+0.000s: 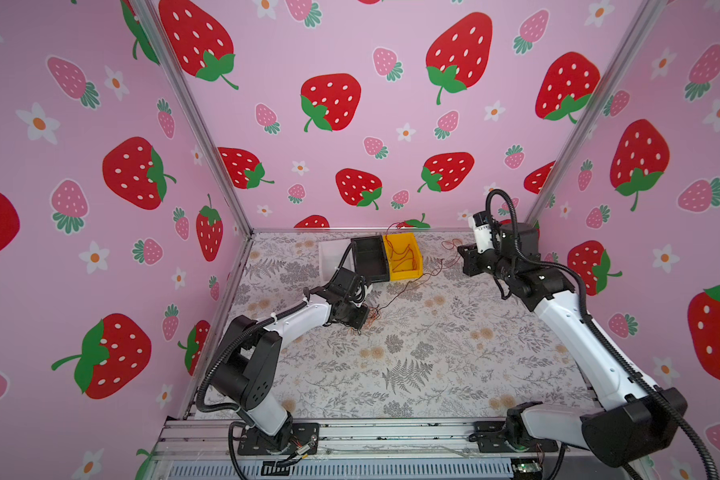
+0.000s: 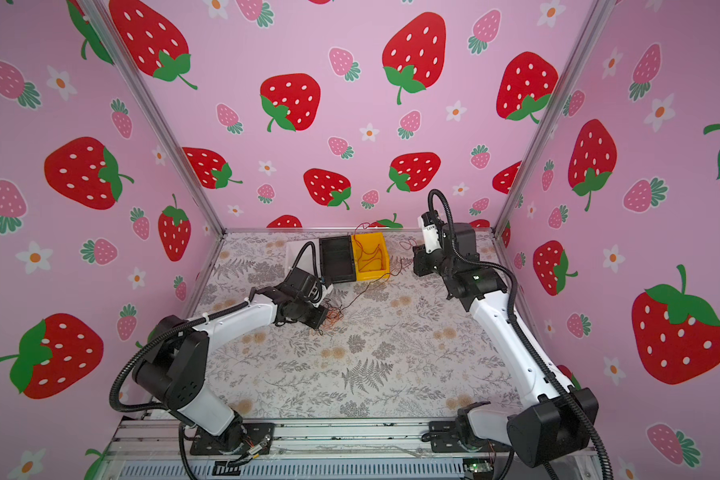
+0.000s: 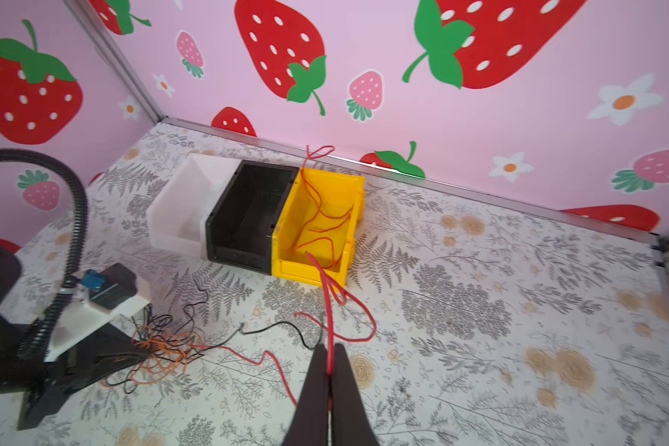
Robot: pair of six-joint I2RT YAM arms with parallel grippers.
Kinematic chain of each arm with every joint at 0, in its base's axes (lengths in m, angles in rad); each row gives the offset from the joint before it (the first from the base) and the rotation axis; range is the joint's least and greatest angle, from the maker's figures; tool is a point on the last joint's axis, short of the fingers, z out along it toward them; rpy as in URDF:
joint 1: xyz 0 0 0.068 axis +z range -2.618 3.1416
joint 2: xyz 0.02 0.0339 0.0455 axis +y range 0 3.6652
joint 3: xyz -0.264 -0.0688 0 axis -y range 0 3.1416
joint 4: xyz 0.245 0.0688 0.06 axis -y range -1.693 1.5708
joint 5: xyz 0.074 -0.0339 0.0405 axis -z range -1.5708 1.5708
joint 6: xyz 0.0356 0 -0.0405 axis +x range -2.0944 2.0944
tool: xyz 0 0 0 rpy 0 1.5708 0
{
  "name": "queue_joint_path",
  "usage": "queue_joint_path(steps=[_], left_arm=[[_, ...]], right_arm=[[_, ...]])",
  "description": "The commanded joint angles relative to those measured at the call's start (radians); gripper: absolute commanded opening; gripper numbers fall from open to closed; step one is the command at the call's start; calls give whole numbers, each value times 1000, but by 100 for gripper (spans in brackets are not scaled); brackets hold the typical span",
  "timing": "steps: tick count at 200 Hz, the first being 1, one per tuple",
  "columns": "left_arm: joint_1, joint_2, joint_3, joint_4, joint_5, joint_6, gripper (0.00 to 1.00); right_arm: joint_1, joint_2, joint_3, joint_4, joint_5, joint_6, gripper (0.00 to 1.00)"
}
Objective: Untangle the cables
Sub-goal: 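Pull the red wire out of the tangle with the right gripper, drawing back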
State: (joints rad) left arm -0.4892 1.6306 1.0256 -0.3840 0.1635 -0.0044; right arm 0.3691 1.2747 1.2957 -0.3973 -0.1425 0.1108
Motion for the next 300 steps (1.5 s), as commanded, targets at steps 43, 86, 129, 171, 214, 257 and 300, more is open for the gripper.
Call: queue_joint_path(steps=[43,86,129,171,214,257,300], left_arm=[[21,-12,7,-32,-21,0,0],[22,-27,7,-26,-19,3,0],[24,-37,5,-27,-21,13,0],[26,-32,8,-27,-14,9,0],[23,-53,13,-17,49,12,0],[18,-93,12,-19,91,19,0],[14,-149,0,1,93,21,33]], right_arm=[[-88,-62,108,-65,114,-33,0],[-121,-54,156,-84,149,-24,0],[-180,-48,191,-98,203,3,0],[-197,-33,213,-126,132,-39,0],[-197,-27,197,-141,25,-70,0],[-197,-33,169,-135,-153,-92,0],[-196,-57,105,-127,-304,-111,0]])
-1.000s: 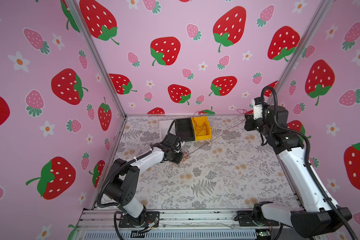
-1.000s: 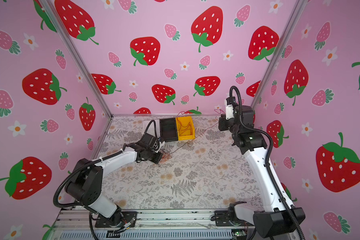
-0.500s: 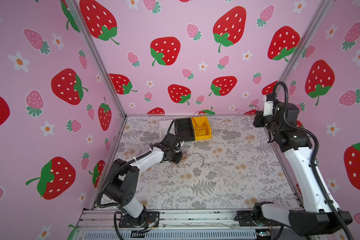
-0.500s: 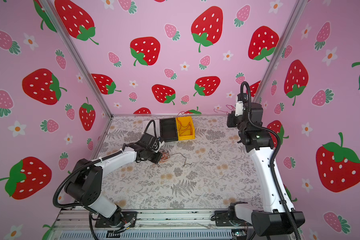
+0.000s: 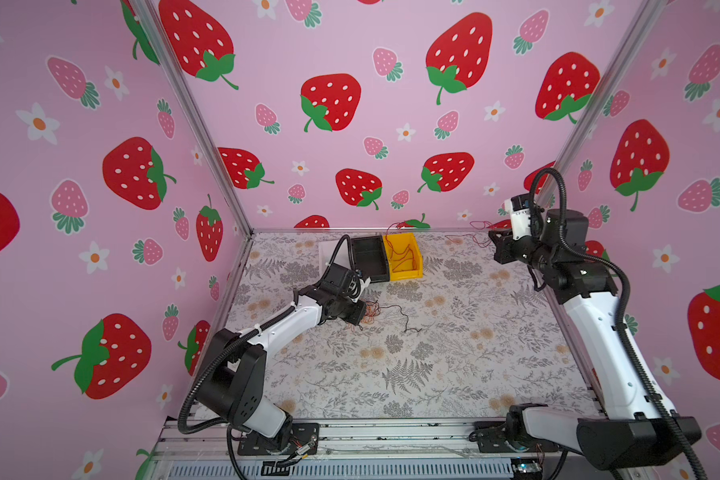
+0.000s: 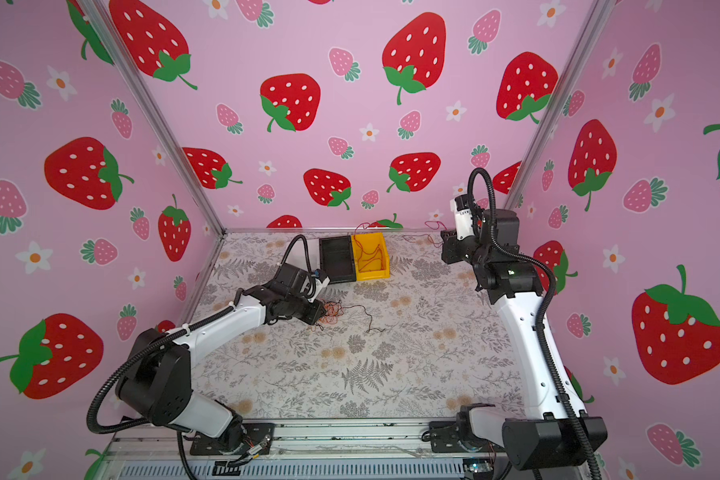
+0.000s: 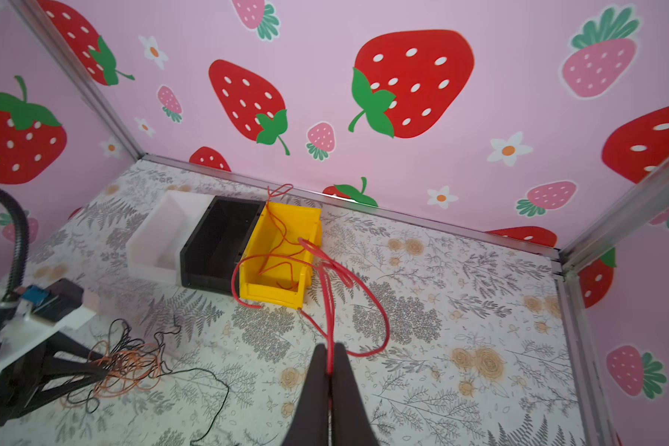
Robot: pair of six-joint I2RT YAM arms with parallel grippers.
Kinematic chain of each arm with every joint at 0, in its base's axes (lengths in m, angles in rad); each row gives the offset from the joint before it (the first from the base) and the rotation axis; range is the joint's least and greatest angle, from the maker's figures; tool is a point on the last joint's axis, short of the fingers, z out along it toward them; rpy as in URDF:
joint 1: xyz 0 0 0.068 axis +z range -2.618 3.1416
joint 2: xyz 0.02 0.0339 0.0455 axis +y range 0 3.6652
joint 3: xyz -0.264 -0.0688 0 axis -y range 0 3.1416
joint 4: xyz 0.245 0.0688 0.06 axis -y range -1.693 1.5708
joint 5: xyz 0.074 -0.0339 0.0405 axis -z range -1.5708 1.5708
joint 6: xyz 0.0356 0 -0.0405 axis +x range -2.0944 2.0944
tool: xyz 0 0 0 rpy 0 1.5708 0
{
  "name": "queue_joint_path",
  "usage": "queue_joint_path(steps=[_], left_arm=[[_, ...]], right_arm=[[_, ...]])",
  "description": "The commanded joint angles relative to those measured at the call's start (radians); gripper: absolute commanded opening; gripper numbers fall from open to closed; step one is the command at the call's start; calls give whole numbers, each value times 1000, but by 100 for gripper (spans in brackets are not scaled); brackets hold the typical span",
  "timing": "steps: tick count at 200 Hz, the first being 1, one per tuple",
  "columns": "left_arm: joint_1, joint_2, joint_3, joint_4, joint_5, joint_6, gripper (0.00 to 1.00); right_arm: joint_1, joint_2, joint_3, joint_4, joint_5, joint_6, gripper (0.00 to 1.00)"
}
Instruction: Untangle the cables
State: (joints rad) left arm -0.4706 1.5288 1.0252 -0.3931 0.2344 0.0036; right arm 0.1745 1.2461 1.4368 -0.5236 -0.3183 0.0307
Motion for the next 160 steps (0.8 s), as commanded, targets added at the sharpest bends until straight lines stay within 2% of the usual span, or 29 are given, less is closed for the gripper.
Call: queue_joint_path(steps=[1,22,65,90,119,137,160], left_arm=[[-5,-50,0,11,22,13,34],[-7,-99,-21,49,28,12,41],[-14,-206,-41,100,49,16,56],[-26,-276,-28,187,82,24,70],[-64,-303,40,276,51,114,77],[-68,-256,141,272,80,125,75],[-68,-146,328,183,148,85,72]], right_arm=[[-1,-30,-39,1,-130,-31,0],[-1,-46,-73,16,-192,-32,0],[12,-33,-90,15,-391,-49,0],[40,-25,-102,13,-449,-57,0],[96,-17,-119,9,-441,-67,0],[156,-13,-124,4,-400,-87,0],[221,-8,-133,19,-337,-92,0]])
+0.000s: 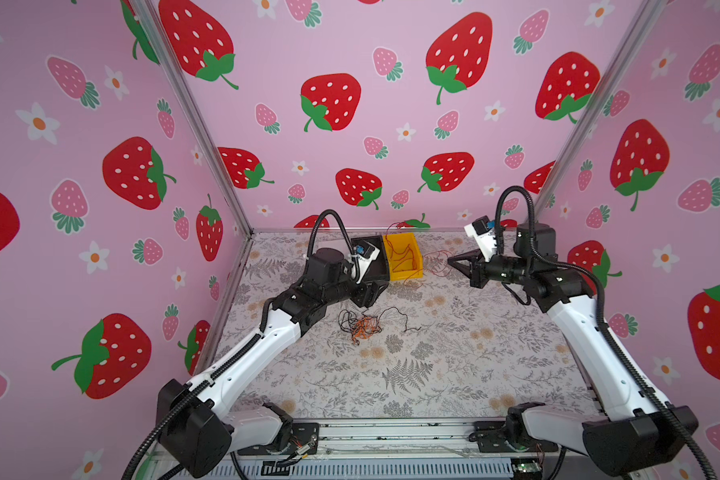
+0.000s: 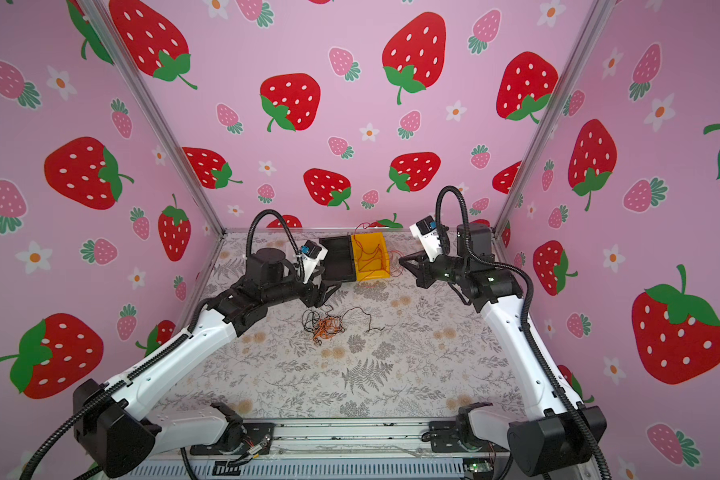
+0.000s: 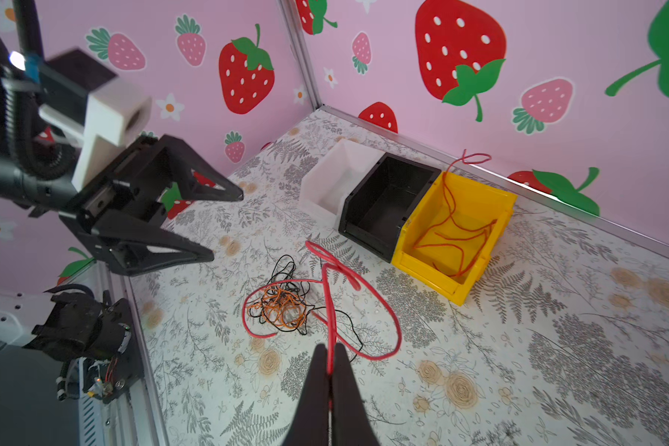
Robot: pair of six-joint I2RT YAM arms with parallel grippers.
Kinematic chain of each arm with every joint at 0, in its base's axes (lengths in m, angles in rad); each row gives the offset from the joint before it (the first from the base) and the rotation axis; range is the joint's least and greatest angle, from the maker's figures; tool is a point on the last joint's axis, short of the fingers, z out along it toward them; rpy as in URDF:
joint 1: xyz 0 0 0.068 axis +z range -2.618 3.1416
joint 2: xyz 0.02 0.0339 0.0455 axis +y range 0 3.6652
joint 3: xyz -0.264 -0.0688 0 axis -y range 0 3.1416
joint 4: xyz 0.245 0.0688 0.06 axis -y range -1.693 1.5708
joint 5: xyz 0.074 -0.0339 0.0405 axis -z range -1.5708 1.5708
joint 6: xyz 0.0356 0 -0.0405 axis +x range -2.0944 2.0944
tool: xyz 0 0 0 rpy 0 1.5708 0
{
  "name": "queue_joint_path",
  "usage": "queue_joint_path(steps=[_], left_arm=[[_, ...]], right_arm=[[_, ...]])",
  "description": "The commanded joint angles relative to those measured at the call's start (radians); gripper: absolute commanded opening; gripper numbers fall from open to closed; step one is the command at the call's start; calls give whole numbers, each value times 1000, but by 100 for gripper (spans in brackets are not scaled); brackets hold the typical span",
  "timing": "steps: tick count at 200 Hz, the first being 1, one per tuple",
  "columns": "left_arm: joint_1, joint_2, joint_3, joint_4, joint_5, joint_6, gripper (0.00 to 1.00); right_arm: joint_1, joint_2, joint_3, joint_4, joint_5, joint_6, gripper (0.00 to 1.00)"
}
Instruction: Untangle the cables
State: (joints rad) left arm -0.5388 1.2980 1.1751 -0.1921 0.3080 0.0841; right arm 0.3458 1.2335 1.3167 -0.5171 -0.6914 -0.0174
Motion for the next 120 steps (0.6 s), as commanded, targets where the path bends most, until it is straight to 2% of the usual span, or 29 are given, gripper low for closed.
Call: queue_joint_path(steps=[1,32,71,120], left_arm=[[0,89,186,-20,78,2,72],[-6,187,315,-35,158,-80,66],[-21,180,267,20,226,-51,62],[-21,224,281,-53,239,-8,65]], right_arm=[[52,5,-13,14,38,-43,0],[99,15,-20,37,68,-36,0],[114,31,-20,40,72,-39,0],[125,47,-31,60,63,-39,0]])
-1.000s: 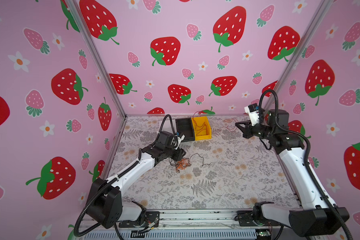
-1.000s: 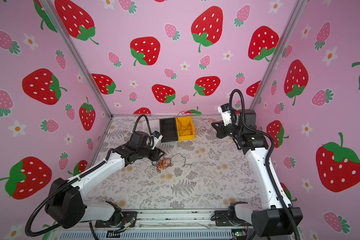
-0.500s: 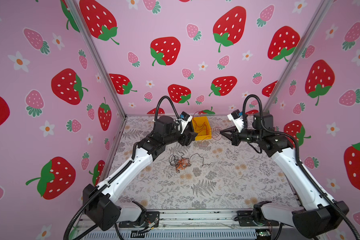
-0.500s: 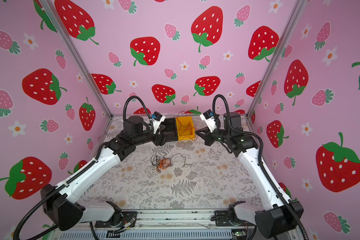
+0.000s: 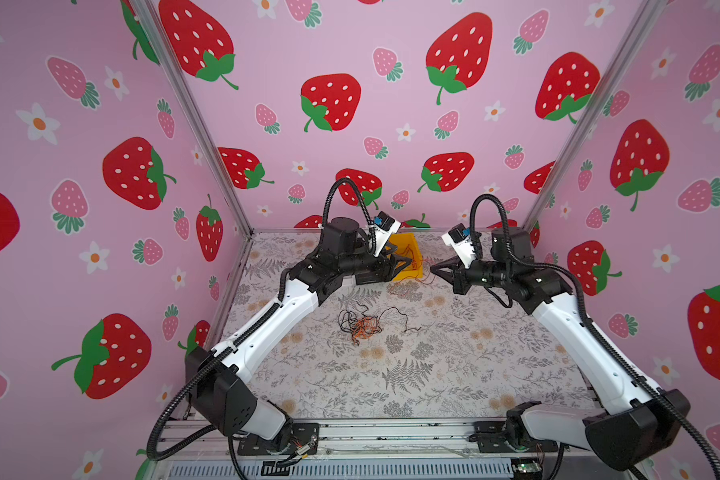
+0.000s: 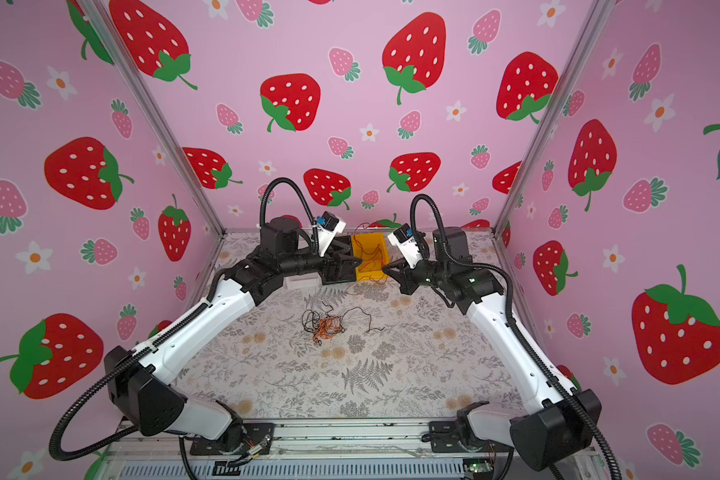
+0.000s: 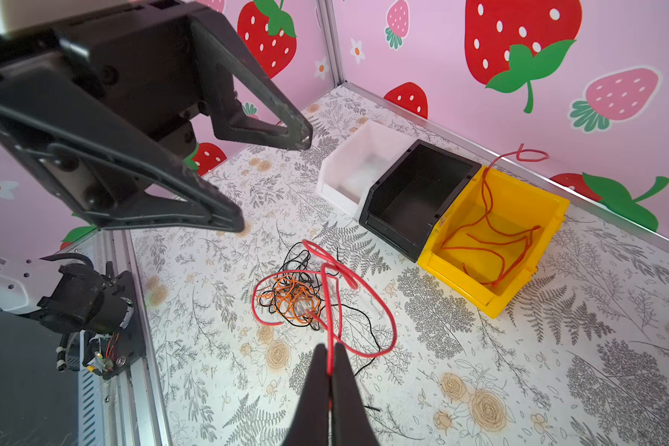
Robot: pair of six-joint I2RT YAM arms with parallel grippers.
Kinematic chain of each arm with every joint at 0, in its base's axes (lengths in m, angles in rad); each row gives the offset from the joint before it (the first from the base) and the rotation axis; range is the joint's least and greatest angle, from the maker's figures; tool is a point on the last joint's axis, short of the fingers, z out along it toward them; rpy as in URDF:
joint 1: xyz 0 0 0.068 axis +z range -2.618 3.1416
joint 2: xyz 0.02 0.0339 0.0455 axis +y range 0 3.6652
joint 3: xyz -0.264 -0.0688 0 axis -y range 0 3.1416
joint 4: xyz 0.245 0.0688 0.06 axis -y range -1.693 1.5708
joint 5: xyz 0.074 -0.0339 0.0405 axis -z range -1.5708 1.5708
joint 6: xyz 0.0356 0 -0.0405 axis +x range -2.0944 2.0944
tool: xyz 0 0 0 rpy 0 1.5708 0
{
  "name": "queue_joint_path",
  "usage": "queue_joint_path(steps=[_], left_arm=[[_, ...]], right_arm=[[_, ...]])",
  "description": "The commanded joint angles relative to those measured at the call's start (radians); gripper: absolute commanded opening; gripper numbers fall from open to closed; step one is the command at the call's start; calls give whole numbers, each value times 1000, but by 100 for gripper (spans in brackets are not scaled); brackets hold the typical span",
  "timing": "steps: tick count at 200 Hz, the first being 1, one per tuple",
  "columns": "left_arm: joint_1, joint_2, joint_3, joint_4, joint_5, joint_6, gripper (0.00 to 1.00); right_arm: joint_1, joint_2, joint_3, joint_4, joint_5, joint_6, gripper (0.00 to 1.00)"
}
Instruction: Untangle the cables
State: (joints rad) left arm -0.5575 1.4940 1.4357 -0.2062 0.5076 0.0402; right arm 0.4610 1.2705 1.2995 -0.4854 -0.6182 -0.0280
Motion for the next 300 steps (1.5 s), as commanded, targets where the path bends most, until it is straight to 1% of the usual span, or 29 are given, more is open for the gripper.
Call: queue_joint_path(steps=[1,30,59,97,124,137,165,177,192,216,233,244,258,261,269,289,296,300], left_arm=[[-2,29,21,-40,39,36,65],[-3,65,32,-52,29,42,64],[-4,105,66,-68,25,56,59],[-2,129,89,-22,3,36,44],[-2,135,94,27,7,15,31],[-3,138,96,40,15,8,28],[-4,150,102,38,34,6,25],[-4,155,104,29,32,10,22],[-3,161,112,10,3,15,18],[5,165,125,3,-76,17,11],[31,176,143,21,-119,-28,7],[53,192,161,39,-131,-75,7],[77,218,185,70,-124,-143,7],[80,224,190,79,-119,-154,3],[84,243,204,101,-99,-179,3],[84,292,248,140,-71,-224,2],[85,311,266,152,-74,-239,3],[85,320,274,159,-77,-245,2]], right_arm=[[10,11,-14,28,-11,-28,0],[13,15,-12,34,-23,-29,0],[14,19,-12,32,-31,-33,0],[16,32,-15,17,-27,-43,0],[16,36,-23,19,-24,-44,0],[16,36,-28,21,-22,-45,0],[16,35,-36,27,-22,-46,0],[16,35,-38,32,-18,-46,0],[16,36,-38,33,-12,-46,0],[16,39,-45,18,7,-52,0],[16,37,-65,19,19,-51,0],[16,36,-79,27,27,-44,0],[16,36,-100,49,31,-34,0],[16,39,-104,56,30,-29,0],[16,41,-117,77,35,-18,0],[16,56,-143,146,117,21,0],[16,68,-147,151,153,35,0],[16,75,-148,182,171,39,0]])
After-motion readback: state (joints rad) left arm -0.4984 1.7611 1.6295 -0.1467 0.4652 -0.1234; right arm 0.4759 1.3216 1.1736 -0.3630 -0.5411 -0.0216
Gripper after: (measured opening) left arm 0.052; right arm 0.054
